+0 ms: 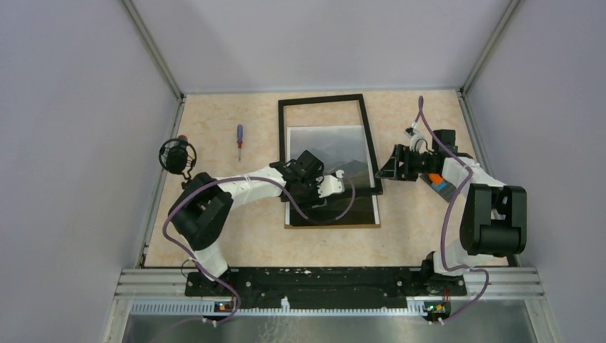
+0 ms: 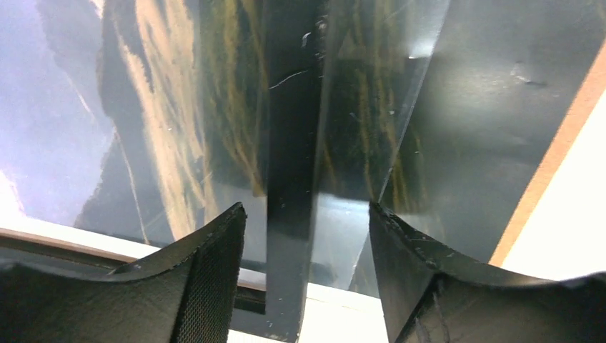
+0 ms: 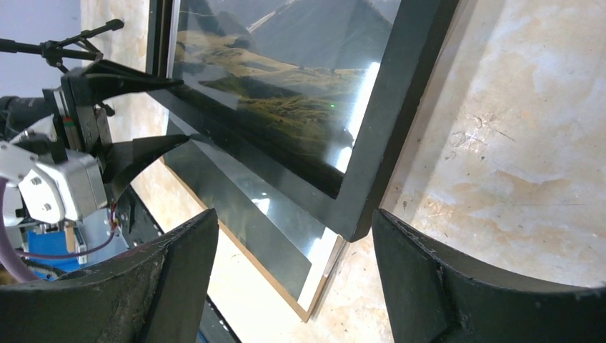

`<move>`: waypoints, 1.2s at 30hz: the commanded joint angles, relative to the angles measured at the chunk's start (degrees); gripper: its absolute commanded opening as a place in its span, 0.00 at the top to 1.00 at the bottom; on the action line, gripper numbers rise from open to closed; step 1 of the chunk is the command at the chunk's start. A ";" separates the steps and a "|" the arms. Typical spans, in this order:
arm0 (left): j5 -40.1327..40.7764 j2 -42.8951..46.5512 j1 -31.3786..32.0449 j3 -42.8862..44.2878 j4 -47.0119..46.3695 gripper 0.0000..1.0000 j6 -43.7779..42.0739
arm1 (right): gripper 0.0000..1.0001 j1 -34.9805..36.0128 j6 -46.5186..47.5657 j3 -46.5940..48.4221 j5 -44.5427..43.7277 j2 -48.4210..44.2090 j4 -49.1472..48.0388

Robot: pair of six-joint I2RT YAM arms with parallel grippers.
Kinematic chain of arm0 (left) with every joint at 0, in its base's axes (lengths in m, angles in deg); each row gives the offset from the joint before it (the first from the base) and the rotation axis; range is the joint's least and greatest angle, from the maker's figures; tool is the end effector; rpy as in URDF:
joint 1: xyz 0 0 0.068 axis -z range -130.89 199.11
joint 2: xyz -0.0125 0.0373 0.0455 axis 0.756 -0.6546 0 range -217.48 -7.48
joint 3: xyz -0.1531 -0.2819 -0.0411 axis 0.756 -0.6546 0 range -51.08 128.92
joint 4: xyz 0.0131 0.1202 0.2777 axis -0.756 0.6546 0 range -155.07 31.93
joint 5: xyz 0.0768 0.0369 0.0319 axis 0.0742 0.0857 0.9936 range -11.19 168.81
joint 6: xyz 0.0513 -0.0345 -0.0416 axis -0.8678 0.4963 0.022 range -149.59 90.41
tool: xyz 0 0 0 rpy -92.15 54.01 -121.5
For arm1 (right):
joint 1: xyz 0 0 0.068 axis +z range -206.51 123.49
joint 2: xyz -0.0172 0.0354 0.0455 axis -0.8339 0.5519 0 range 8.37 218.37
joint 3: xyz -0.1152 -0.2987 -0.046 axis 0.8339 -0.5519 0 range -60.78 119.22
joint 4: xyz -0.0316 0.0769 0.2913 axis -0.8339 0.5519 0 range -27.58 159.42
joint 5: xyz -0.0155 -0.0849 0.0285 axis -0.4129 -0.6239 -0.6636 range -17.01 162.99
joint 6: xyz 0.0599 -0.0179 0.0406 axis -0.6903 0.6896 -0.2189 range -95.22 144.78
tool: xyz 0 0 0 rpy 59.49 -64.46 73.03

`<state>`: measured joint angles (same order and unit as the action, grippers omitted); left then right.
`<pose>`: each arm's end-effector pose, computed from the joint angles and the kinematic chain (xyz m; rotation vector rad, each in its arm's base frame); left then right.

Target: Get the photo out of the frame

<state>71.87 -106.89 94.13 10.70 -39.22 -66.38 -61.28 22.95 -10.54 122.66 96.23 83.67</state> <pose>0.2759 -0.2868 0.1747 1.7846 2.0013 -0.2073 0.3356 0.0198 0.2026 -0.1689 2.3893 1.0820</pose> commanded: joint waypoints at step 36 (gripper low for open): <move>-4.76 24.67 2.12 -24.00 -5.22 0.45 -19.41 | 0.60 30.00 9.57 3.66 -0.14 5.28 -0.73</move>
<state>65.40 -81.15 95.28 -12.23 -39.16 -85.07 -32.60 33.11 -8.36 123.68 100.77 87.52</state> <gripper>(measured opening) 0.558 0.405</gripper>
